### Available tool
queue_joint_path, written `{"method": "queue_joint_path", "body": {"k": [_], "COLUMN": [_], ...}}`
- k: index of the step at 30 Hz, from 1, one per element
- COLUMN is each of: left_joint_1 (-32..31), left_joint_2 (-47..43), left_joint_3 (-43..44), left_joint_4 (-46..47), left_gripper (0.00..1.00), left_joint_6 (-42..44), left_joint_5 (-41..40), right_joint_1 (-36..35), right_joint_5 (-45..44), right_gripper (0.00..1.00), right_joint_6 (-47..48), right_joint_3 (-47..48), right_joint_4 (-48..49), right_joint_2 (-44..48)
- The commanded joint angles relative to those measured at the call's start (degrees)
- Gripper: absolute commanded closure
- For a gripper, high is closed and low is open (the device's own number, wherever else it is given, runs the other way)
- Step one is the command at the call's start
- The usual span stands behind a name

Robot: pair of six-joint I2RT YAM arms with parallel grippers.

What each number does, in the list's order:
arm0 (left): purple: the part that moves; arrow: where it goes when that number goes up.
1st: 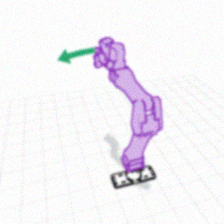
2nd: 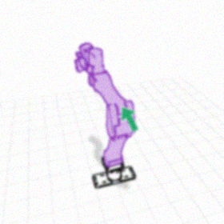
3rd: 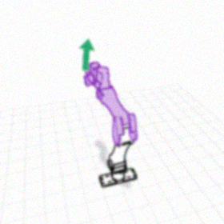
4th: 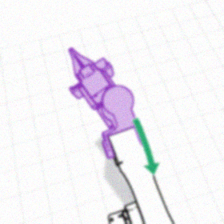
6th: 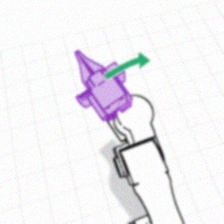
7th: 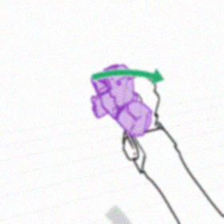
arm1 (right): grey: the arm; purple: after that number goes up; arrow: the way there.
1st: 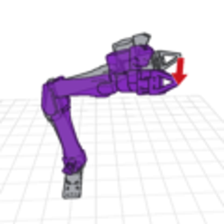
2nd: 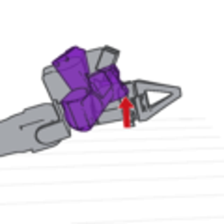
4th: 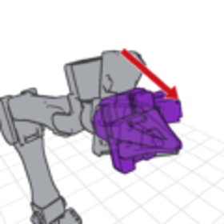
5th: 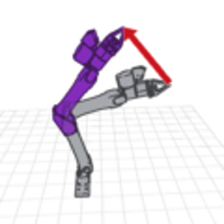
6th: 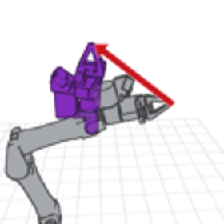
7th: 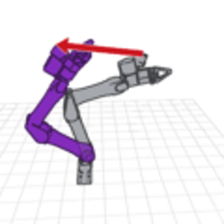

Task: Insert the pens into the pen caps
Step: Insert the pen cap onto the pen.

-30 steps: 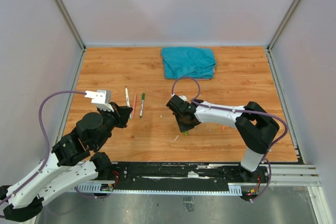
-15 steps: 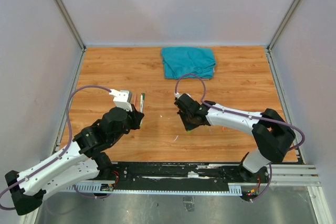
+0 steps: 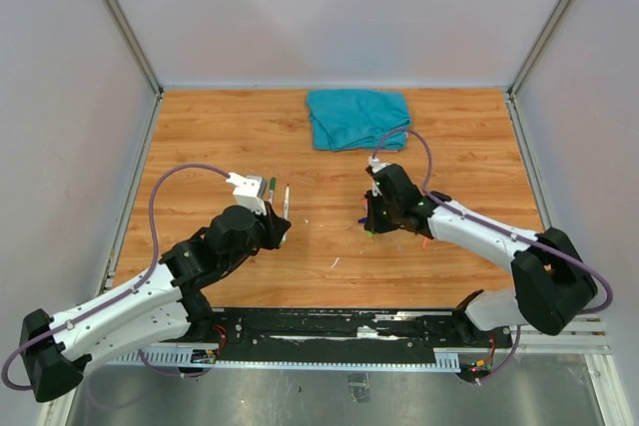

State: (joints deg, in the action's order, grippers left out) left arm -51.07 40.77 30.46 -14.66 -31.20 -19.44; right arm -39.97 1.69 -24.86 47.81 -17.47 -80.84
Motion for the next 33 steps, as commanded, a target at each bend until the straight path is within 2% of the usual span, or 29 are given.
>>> {"method": "queue_joint_path", "body": {"k": [1,4,6,9,12,16,21,28,33], "left_joint_1": [0.1,0.1,0.1,-0.3,-1.4,-3.1,-4.7,-5.5,-7.9], "left_joint_2": [1.4,2.4,3.7,6.4,8.0,10.4,13.9,18.6,20.3], "left_joint_3": [-2.7,-5.4,-6.8,-7.6,-8.3,-9.1,-10.0,-11.0,-11.2], "left_joint_4": [7.6,12.5,15.4,19.1,22.5,25.9,32.0,40.2,43.5], "left_gripper": [0.99,1.0,0.99,0.99,0.99,0.99,1.0,0.99,0.99], "left_joint_6": [-1.4,-2.2,-2.7,-2.9,-2.7,-2.6,-2.6,-1.7,1.4], "left_joint_5": [3.9,7.6,9.9,12.7,14.2,14.9,15.8,18.6,16.4], "right_joint_1": [5.7,6.9,7.6,9.4,11.5,11.9,11.7,8.2,6.7], "right_joint_5": [4.9,2.3,2.6,6.8,11.0,14.7,16.9,12.2,10.2], "right_gripper": [0.99,0.99,0.99,0.99,0.99,0.99,0.99,0.99,0.99], "right_joint_6": [-5.2,-8.9,-8.3,-6.8,-7.5,-10.9,-20.3,-28.2,-31.3], "right_joint_3": [-9.8,-15.5,-16.0,-15.4,-16.9,-22.0,-27.5,-32.4,-33.7], "right_joint_4": [13.3,18.9,18.8,16.6,18.9,29.4,44.9,60.0,67.4], "right_joint_2": [7.1,12.1,13.7,15.1,17.1,21.3,22.7,22.6,22.6]}}
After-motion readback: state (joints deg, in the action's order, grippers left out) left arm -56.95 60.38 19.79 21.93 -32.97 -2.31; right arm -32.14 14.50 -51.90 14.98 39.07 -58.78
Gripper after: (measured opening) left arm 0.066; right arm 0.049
